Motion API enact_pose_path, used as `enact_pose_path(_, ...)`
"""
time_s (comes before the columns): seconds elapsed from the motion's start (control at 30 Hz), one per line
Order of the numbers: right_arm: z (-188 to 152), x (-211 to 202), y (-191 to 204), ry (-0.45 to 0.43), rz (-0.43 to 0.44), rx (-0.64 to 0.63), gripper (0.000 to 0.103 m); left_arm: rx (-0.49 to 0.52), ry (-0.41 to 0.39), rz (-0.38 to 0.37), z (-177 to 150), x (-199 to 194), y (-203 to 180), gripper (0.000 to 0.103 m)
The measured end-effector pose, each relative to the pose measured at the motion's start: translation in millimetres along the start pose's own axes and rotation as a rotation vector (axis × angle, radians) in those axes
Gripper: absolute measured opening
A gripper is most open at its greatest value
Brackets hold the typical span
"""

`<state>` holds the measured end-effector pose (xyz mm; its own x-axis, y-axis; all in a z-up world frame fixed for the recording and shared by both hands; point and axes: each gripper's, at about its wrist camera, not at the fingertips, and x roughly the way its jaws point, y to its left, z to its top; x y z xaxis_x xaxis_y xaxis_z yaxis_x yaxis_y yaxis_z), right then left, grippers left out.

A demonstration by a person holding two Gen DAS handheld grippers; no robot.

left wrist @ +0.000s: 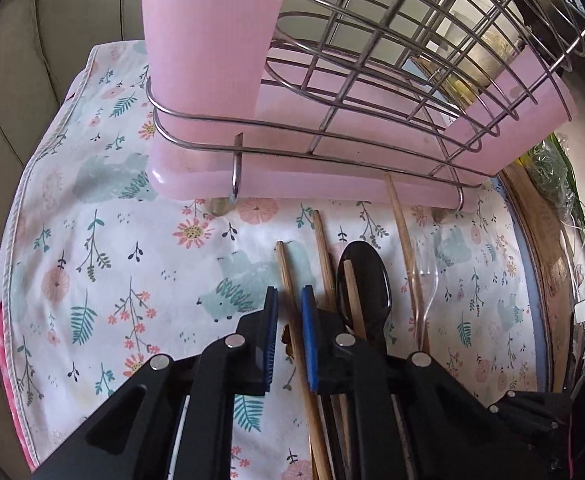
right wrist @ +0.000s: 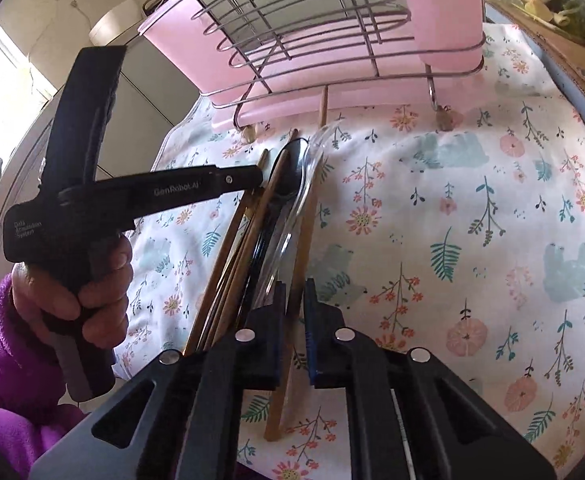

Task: Organize utensils
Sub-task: 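Lower the right gripper onto the utensil pile and close on a wooden chopstick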

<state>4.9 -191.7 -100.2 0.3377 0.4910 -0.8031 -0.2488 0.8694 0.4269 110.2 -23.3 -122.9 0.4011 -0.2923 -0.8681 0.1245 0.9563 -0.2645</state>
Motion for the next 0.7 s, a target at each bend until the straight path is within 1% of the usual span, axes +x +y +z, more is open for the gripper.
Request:
enact_pose_path(0.07, -0.7, 4.6, 0.2, 0.018, 0.006, 0.016, 0.009, 0.002, 0.007, -0.005, -0.7, 0.8, -1.5, 0.010)
enact_pose_path(0.1, -0.7, 4.5, 0.6, 0.017, 0.004, 0.018, 0.008, 0.009, 0.002, 0.003, -1.2, 0.9, -2.5, 0.007)
enact_pose_path(0.2, -0.6, 0.4, -0.1, 0.003, -0.018, 0.037, 0.007, 0.003, -0.004, -0.001, -2.6, -1.4, -0.8, 0.006)
enact_pose_path(0.47, -13.9, -22.8, -11.5, 0.010, -0.071, 0.102, 0.007, 0.013, -0.051, 0.013, -6.3, -25.3, 13.4, 0.005)
enact_pose_path(0.57, -19.0, -31.7, -17.2, 0.008, -0.103, 0.133, 0.007, 0.006, -0.057, 0.025, -6.3, -29.4, 19.8, 0.005)
enact_pose_path(0.7, -23.2, -40.4, -32.6, -0.002, -0.169, 0.199, 0.007, -0.014, -0.053, 0.027, -7.0, -31.0, 30.2, 0.005)
